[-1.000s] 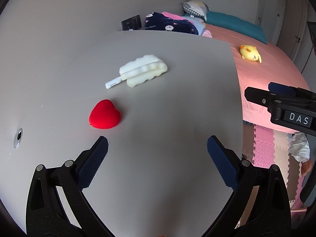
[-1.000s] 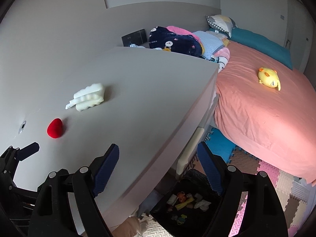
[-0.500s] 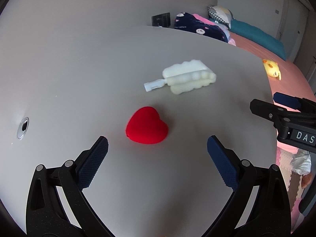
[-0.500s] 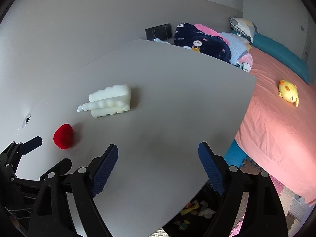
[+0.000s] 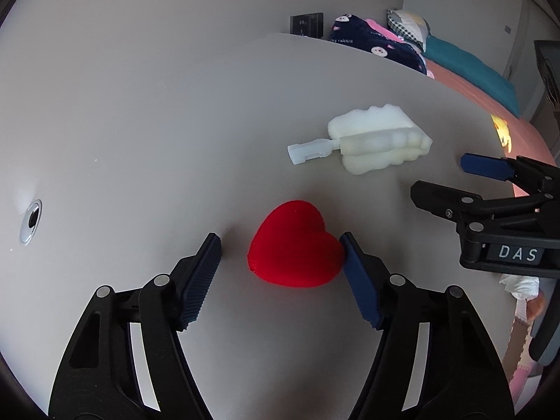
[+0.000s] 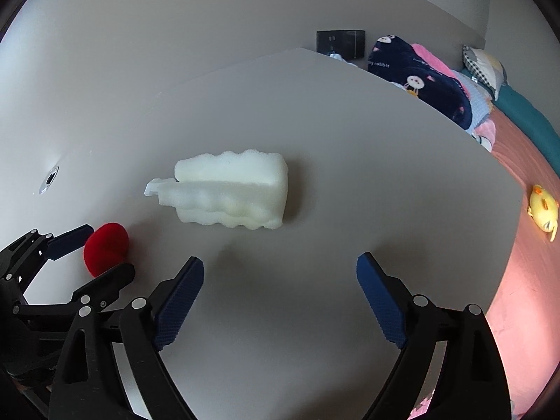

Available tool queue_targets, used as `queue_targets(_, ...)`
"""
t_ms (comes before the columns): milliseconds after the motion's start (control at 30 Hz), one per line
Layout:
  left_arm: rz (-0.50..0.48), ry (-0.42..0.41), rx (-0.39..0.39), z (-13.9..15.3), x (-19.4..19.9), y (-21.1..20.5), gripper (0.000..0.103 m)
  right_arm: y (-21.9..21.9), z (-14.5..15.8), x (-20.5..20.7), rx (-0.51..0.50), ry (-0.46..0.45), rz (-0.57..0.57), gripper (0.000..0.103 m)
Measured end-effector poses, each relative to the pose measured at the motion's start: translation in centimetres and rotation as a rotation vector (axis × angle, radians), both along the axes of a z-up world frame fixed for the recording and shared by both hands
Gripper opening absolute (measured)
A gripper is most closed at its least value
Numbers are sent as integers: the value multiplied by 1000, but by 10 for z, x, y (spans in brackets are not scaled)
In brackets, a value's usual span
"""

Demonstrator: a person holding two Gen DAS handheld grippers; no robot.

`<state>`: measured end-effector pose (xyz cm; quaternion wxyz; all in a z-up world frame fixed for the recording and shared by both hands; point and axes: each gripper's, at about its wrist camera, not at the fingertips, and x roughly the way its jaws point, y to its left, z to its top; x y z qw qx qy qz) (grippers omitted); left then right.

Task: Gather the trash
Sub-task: 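Grasp the red heart plush with the left tool while the right tool grasps the white foam block, then carry the red heart and white foam block over the black bin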

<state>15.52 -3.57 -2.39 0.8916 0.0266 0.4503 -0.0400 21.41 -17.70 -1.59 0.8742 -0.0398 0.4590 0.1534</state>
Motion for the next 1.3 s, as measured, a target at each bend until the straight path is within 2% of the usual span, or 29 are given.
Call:
queue_targets(133,-11,-9,-2,0,-3,1,61,10,-3,14,-14,-2,41,89)
queue_targets(200,-17,-12,-2,0,-2,1,51,17,-3,21,-31,-14,63,89)
queue_targets(233,-22,-13,-1,1,-3,1,49,20,-3,23,-39,-21,81,89)
queue_targets(567,-41,-16,3,0,-3,1,49,53,3,32,-170,-161,335,90)
queue_targets(633,-41,-17,2,0,-3,1,49,55,3,35,-150,-143,346,85)
queue_targets(700,-41,-17,3,0,-3,1,49,53,3,40,-65,-87,356,59)
queue_targets(767,-41,-18,2,0,-4,1,49,51,4,42,-6,-59,350,55)
queue_targets(1000,-25,-20,-10,1,-5,3,48,53,6,26,-12,-60,291,41)
queue_targets(1200,-8,-36,-52,8,-8,7,48,50,8,18,-36,-52,230,36)
queue_targets(1300,-20,-53,-46,15,-13,0,48,46,14,8,-28,-53,213,36)
